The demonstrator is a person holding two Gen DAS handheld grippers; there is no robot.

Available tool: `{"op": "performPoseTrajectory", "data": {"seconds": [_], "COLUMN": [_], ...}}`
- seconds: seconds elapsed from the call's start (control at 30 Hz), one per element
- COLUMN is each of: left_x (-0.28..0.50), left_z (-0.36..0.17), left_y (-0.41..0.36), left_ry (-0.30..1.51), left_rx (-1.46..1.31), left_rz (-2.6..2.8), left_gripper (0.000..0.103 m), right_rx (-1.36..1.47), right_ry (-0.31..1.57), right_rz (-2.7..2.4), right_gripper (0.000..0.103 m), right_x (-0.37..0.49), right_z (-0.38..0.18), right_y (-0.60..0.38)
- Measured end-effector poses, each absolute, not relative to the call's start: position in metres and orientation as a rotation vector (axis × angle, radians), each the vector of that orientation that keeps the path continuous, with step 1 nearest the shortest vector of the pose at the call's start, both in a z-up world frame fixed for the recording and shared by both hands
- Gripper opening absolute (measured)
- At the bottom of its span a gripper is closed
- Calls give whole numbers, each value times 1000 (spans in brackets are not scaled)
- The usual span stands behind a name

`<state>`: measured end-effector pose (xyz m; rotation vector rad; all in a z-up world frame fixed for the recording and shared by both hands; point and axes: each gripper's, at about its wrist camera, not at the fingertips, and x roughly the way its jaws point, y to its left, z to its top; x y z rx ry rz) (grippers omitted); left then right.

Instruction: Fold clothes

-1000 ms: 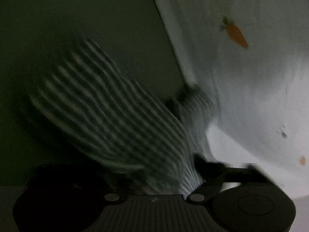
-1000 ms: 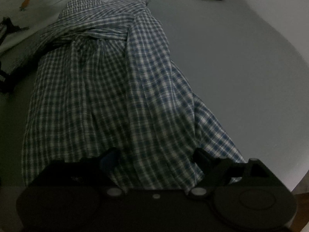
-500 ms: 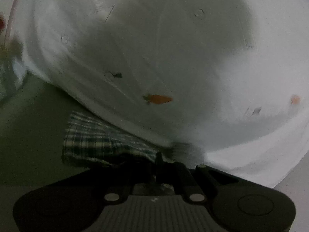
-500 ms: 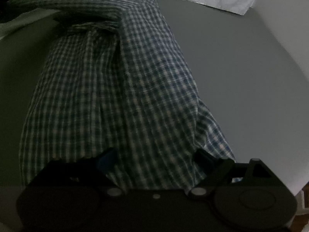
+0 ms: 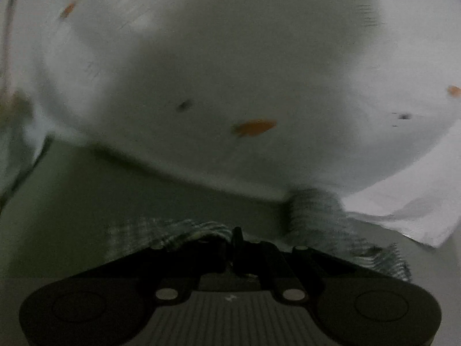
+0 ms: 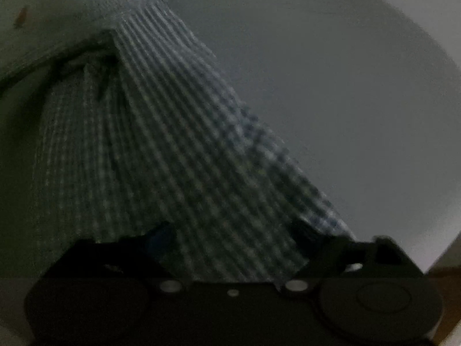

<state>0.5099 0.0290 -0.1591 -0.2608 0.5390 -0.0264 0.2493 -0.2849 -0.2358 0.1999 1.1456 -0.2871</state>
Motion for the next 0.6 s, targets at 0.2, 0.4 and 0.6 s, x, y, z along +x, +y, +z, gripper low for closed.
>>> {"op": "performPoseTrajectory", "data": {"seconds": [0.2, 0.4, 0.6], "left_x": [510, 503, 512], "left_z": [-124, -145, -226], "left_y": [-50, -161, -241], "left_ry": [415, 454, 647], "left_rx": [9, 334, 565], "left_rz": [-230, -535, -682], "left_gripper": [4, 29, 60], "right_rx": [202, 221, 250], "right_ry": [1135, 1126, 1130], "right_rz": [-281, -299, -302], "right_gripper": [98, 98, 95], "right_x": [251, 260, 261], "right_z": [-236, -240, -231], "right_y": [-286, -285, -288]}}
